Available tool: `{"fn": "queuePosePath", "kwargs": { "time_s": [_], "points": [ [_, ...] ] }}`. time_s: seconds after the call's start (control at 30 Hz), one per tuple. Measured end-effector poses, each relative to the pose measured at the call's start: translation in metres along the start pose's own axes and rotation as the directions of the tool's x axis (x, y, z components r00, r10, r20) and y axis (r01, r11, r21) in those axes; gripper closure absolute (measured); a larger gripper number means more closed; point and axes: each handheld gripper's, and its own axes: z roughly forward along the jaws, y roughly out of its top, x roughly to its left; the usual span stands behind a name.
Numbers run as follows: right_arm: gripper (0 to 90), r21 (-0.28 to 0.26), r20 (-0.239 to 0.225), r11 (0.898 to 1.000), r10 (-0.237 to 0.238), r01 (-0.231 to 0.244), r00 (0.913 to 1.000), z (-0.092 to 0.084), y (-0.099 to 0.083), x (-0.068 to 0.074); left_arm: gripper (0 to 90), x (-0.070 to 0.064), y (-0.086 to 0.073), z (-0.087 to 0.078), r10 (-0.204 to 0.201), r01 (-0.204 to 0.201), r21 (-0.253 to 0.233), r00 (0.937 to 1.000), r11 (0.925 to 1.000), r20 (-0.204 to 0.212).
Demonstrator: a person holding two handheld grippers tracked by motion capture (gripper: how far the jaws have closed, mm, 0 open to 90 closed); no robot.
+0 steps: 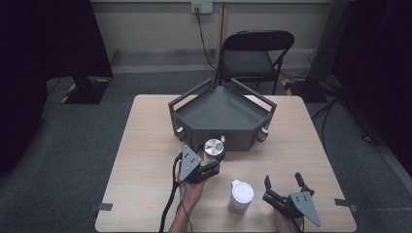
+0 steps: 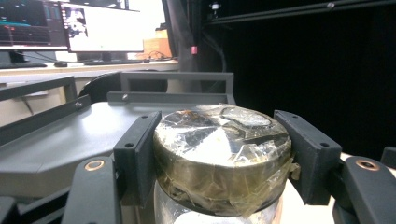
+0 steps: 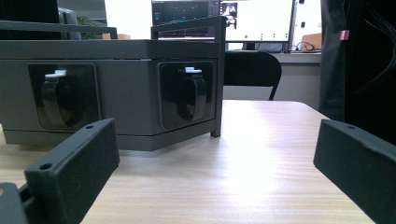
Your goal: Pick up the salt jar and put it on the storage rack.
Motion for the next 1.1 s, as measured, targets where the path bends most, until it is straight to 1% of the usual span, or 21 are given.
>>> {"fn": "queuePosePath", "kwargs": {
  "time_s": [0.1, 0.2, 0.33, 0.4, 0.5, 0.53, 0.63, 0.7, 0.73, 0.8, 0.93, 1.0, 1.07, 1.1],
  "points": [
    [0.0, 0.000, 0.001, 1.000, 0.000, 0.000, 1.0000, 0.000, 0.000, 0.000, 35.0, 0.002, 0.007, 0.003, 0.022, -0.022, -0.005, 0.9997, 0.9997, -0.003],
    [0.0, 0.000, 0.000, 1.000, 0.000, 0.000, 1.0000, 0.000, 0.000, 0.000, 35.0, 0.008, 0.016, 0.007, 0.037, -0.037, -0.006, 0.9993, 0.9993, 0.008],
    [0.0, 0.000, 0.000, 1.000, -0.001, 0.001, 1.0000, 0.000, 0.000, 0.000, 34.9, 0.019, 0.031, 0.013, 0.050, -0.050, 0.002, 0.9987, 0.9987, -0.003],
    [0.0, 0.000, 0.000, 1.000, -0.001, 0.001, 1.0000, 0.000, 0.000, 0.000, 34.9, 0.023, 0.036, 0.015, 0.046, -0.046, -0.001, 0.9989, 0.9989, -0.012],
    [0.0, 0.000, 0.000, 1.000, -0.001, 0.001, 1.0000, 0.000, 0.000, 0.000, 34.9, 0.030, 0.042, 0.019, 0.027, -0.028, -0.010, 0.9991, 0.9996, -0.032],
    [0.0, 0.000, 0.000, 1.000, -0.001, 0.001, 1.0000, 0.000, 0.000, 0.000, 34.9, 0.032, 0.045, 0.020, 0.022, -0.023, -0.008, 0.9988, 0.9997, -0.044],
    [0.0, 0.000, 0.000, 1.000, -0.002, 0.002, 1.0000, 0.000, 0.000, 0.000, 34.9, 0.035, 0.048, 0.022, -0.010, 0.008, -0.026, 0.9966, 0.9996, -0.081],
    [0.0, 0.000, 0.000, 1.000, -0.001, 0.001, 1.0000, 0.000, 0.000, 0.000, 34.9, 0.035, 0.051, 0.025, -0.009, 0.006, -0.030, 0.9953, 0.9995, -0.097],
    [0.0, 0.000, 0.000, 1.000, -0.001, 0.001, 1.0000, 0.000, 0.000, 0.000, 34.9, 0.035, 0.053, 0.028, 0.000, -0.003, -0.033, 0.9936, 0.9994, -0.113],
    [0.0, 0.000, 0.000, 1.000, -0.001, 0.001, 1.0000, 0.000, 0.000, 0.000, 35.0, 0.033, 0.057, 0.032, 0.003, -0.008, -0.035, 0.9911, 0.9994, -0.133],
    [0.0, 0.000, -0.003, 1.000, -0.001, 0.001, 1.0000, 0.000, 0.000, -0.001, 34.9, 0.033, 0.065, 0.047, -0.001, -0.004, -0.025, 0.9851, 0.9997, -0.172],
    [0.0, 0.000, -0.003, 1.000, -0.001, 0.001, 1.0000, 0.000, 0.000, -0.001, 35.0, 0.030, 0.068, 0.056, 0.019, -0.021, -0.009, 0.9778, 0.9997, -0.208],
    [0.0, -0.001, -0.004, 1.000, -0.001, 0.001, 1.0000, 0.000, 0.000, -0.001, 34.9, 0.029, 0.071, 0.068, 0.027, -0.023, 0.018, 0.9700, 0.9996, -0.242],
    [0.0, -0.001, -0.004, 1.000, -0.001, 0.001, 1.0000, 0.000, 0.000, -0.001, 34.9, 0.029, 0.071, 0.071, 0.030, -0.027, 0.019, 0.9679, 0.9995, -0.249]
  ]
}}
